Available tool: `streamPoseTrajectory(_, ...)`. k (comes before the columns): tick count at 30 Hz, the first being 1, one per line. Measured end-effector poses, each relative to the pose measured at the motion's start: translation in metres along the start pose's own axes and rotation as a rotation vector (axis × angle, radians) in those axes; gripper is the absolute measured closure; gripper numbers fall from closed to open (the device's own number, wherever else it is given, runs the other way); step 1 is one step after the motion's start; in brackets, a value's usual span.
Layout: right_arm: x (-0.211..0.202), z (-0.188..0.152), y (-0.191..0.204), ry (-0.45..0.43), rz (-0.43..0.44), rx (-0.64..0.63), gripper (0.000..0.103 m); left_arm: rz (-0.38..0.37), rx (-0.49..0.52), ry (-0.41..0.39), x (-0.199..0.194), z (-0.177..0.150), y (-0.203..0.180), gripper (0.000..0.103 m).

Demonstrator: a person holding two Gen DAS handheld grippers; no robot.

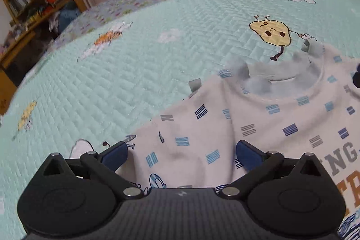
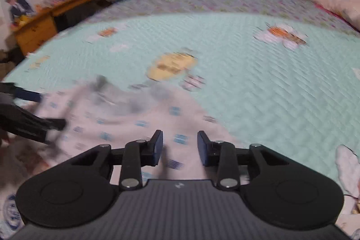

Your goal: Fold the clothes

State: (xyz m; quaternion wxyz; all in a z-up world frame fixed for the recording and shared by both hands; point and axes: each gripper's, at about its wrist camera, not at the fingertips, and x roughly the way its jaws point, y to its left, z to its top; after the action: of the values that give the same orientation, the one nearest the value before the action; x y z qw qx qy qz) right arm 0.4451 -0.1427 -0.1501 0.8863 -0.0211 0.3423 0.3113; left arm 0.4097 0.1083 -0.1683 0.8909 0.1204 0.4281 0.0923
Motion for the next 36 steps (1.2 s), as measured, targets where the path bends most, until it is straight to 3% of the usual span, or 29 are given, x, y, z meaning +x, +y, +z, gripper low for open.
streamPoseTrajectory(3,0.018,0.002,0.023,0.044,0.078,-0.097,0.067,0.009,0.018,-0.015,-0.002,-0.001,-0.002,0.000)
streamPoseTrajectory(5,0.040,0.005,0.019,0.062,0.022,-0.145,0.067,-0.007,0.005,-0.009,0.001,0.001,0.001,0.000)
streamPoseTrajectory(6,0.046,0.010,0.007,0.037,-0.021,-0.100,0.068,-0.018,-0.005,-0.007,0.001,0.001,0.003,0.000)
streamPoseTrajectory(7,0.050,0.016,-0.005,0.012,-0.070,-0.047,0.072,-0.029,-0.017,-0.003,0.002,0.001,0.005,0.000)
streamPoseTrajectory(8,0.050,0.022,-0.015,-0.006,-0.120,0.016,0.084,-0.039,-0.030,0.002,0.003,0.000,0.007,0.000)
streamPoseTrajectory(9,0.048,0.026,-0.018,-0.020,-0.133,0.059,0.086,-0.045,-0.038,0.006,0.004,0.000,0.009,0.000)
streamPoseTrajectory(12,0.035,0.024,0.015,-0.054,-0.005,-0.020,0.084,-0.042,-0.034,0.002,0.004,-0.002,0.008,0.000)
streamPoseTrajectory(14,0.042,0.018,0.036,-0.009,0.065,-0.088,0.083,-0.035,-0.029,-0.003,0.003,-0.003,0.006,0.000)
streamPoseTrajectory(16,0.063,0.014,0.037,0.032,-0.004,-0.146,0.083,-0.030,-0.031,-0.003,0.003,-0.003,0.005,0.000)
streamPoseTrajectory(18,0.069,0.020,0.022,-0.012,-0.044,-0.060,0.085,-0.027,-0.036,-0.001,0.003,-0.003,0.005,0.000)
streamPoseTrajectory(20,0.067,0.026,0.015,-0.047,-0.137,-0.002,0.086,-0.024,-0.032,0.002,0.002,-0.002,0.004,0.000)
streamPoseTrajectory(21,0.064,0.028,0.012,-0.058,-0.148,0.025,0.086,-0.023,-0.030,0.002,0.002,-0.002,0.004,0.000)
streamPoseTrajectory(23,0.048,0.024,0.018,-0.082,-0.078,0.050,0.083,-0.023,-0.028,0.001,0.002,-0.002,0.004,0.000)
streamPoseTrajectory(27,0.028,0.009,0.037,-0.073,0.004,-0.021,0.077,-0.029,-0.041,-0.001,0.003,-0.003,0.006,0.000)
streamPoseTrajectory(30,0.045,0.003,0.023,-0.010,-0.163,-0.041,0.077,-0.020,-0.044,0.003,0.003,-0.002,0.005,0.000)
streamPoseTrajectory(33,0.029,0.003,0.007,-0.058,-0.273,0.029,0.081,-0.013,-0.034,0.004,0.003,-0.002,0.003,0.000)
streamPoseTrajectory(35,0.010,0.000,0.010,-0.092,-0.247,0.057,0.076,-0.008,-0.032,0.006,0.003,-0.001,0.002,0.000)
streamPoseTrajectory(36,0.000,-0.003,0.015,-0.101,-0.171,0.056,0.076,-0.006,-0.033,0.008,0.003,0.000,0.002,0.000)
